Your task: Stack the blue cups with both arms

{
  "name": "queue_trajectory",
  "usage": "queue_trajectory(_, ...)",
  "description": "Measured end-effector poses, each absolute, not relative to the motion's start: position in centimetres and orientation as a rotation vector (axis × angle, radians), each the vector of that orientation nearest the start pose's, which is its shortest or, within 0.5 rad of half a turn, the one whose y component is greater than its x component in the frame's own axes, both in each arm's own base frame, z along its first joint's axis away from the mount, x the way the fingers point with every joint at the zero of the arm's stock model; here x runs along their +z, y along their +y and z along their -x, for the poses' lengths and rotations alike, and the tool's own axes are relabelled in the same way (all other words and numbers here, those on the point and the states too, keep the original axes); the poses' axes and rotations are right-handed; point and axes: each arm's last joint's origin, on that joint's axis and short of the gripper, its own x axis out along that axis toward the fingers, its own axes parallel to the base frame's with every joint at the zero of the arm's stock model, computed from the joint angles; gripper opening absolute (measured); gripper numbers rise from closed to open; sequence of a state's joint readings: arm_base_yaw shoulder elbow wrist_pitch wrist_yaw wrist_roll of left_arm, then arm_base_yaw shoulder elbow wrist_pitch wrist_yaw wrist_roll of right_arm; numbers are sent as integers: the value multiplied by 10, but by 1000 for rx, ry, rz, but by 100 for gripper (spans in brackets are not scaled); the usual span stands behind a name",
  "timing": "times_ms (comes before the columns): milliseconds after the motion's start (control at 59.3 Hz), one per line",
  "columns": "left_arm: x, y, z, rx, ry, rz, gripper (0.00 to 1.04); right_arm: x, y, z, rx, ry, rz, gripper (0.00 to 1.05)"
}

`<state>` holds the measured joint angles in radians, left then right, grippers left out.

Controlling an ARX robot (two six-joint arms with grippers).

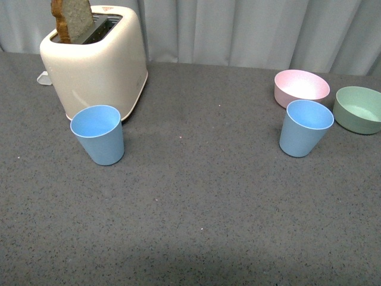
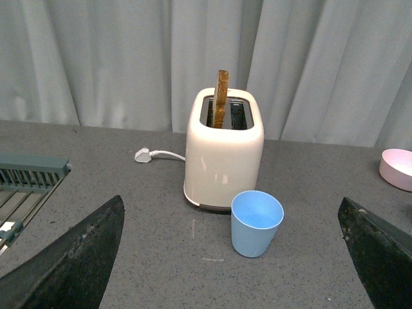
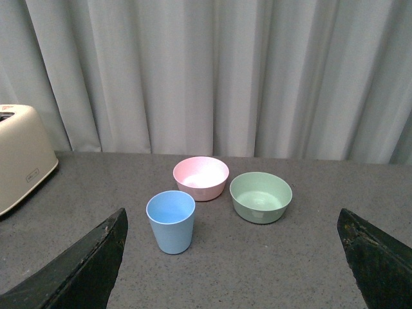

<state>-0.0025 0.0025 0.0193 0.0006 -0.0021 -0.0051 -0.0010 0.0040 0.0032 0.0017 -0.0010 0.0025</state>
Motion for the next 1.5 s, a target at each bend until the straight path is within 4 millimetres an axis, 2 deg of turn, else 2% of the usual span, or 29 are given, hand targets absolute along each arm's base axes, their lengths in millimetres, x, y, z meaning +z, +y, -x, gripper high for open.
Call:
queue_trajectory(1213,170,0,-97,0,-17,5,98,165,0,-98,0,-1,-2,95)
queue_trajectory(1264,168,0,-97,86,78,37,98,164,0,-98,0,-1,-2,95)
queue_trajectory(1348,164,3,-108,222,265,97,98,164,0,-98,0,-1,-2,95)
queue_trajectory(1449,168,6,-129,233,323,148,98,165,0,-98,0,-1,-2,95)
queue_trajectory(1500,174,7,-149,219,347,174,98,165,0,-98,1,-1,-2,95)
